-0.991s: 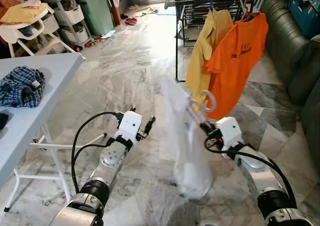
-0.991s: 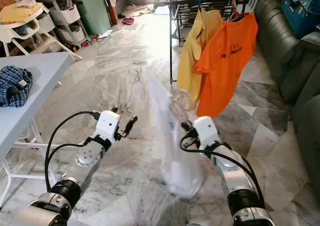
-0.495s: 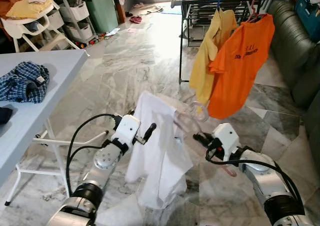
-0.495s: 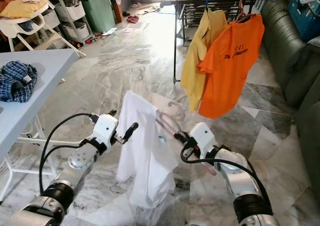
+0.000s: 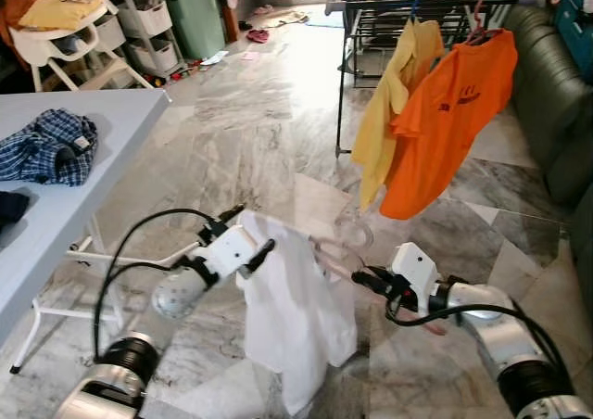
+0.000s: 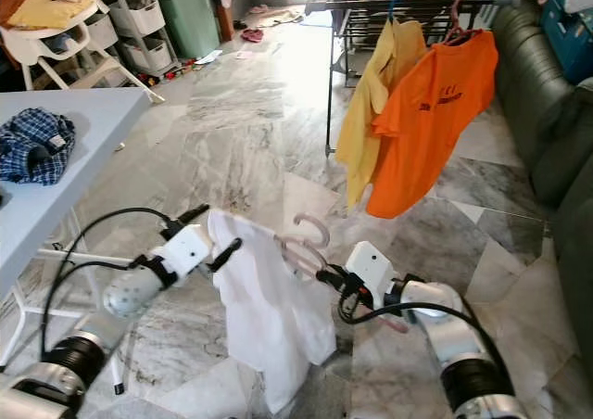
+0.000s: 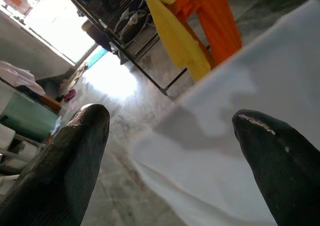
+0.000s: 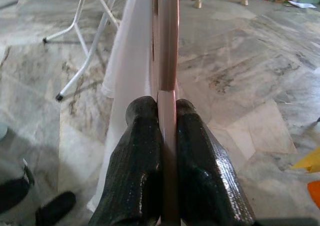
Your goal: Hang hanger
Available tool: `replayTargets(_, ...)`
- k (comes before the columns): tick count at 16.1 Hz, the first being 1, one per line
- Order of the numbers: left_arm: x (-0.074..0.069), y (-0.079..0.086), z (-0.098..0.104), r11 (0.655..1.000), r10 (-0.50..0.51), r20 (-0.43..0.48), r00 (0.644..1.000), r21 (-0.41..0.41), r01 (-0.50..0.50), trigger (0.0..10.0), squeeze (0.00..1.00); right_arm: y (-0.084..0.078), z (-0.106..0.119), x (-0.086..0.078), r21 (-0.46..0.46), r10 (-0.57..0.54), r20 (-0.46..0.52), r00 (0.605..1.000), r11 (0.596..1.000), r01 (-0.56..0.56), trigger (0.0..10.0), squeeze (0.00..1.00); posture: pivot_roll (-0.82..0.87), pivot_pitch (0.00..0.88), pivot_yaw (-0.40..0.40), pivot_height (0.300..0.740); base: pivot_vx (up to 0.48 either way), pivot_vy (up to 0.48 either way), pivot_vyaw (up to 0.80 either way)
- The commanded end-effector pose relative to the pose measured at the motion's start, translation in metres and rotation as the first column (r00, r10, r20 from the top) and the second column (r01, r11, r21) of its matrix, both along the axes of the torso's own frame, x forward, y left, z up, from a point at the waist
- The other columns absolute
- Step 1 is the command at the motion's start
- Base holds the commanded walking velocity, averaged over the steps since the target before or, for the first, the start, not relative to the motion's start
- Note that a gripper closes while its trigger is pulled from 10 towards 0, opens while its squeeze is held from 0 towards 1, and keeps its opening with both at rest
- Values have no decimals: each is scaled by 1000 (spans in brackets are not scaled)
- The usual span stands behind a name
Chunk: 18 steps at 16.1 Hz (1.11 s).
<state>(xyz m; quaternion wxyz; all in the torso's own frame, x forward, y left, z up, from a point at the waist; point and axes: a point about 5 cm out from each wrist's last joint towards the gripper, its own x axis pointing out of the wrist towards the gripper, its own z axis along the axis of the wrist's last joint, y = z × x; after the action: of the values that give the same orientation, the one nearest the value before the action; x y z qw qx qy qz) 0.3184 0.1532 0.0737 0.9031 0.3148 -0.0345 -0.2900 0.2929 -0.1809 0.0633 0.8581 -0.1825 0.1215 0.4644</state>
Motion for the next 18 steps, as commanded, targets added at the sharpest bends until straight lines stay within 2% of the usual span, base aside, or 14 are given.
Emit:
replayTargets(1,2,3,4,997,-48,5,999,54,47,10000,1000,5,10,4,0,71,48,996,997,-71,10000,0,-147,22,100,740,0,0,0)
replayTargets(3,0,5,3,987,-122,-38,992,102,125,10000,1000,2,11,2,-23,125,37,991,992,-124,10000,0,-147,24,104,740,0,0,0)
replayTargets(6,-5,6,-2,967,-204,-114,972,132,219,10000,1000,-3,11,1,-62,164,23,986,985,-162,10000,0,-151,25,110,740,0,0,0)
replayTargets(9,-13,2,-11,928,-305,-215,928,151,340,10000,1000,-3,13,1,-79,196,26,980,978,-193,10000,0,-160,25,115,740,0,0,0)
replayTargets(10,-16,2,-14,911,-330,-255,909,164,377,10000,643,-2,13,0,-81,211,22,977,975,-208,10000,0,-161,26,114,740,0,0,0)
replayTargets(11,-16,2,-16,904,-341,-283,897,163,395,10000,0,-2,12,-2,-83,224,18,975,972,-221,10000,0,-163,27,116,740,0,0,0)
replayTargets(13,-16,2,-18,900,-345,-336,876,148,411,10000,0,-2,10,-6,-82,253,1,968,964,-252,10000,0,-167,27,119,740,0,0,0)
replayTargets(17,-10,3,-16,908,-325,-363,873,139,396,10000,0,-5,8,-13,-94,301,-38,953,948,-303,10000,0,-175,29,125,740,0,0,0)
replayTargets(18,-11,2,-17,907,-335,-382,861,117,404,10000,0,-6,7,-13,-104,312,-50,949,943,-316,10000,0,-176,29,126,740,0,0,0)
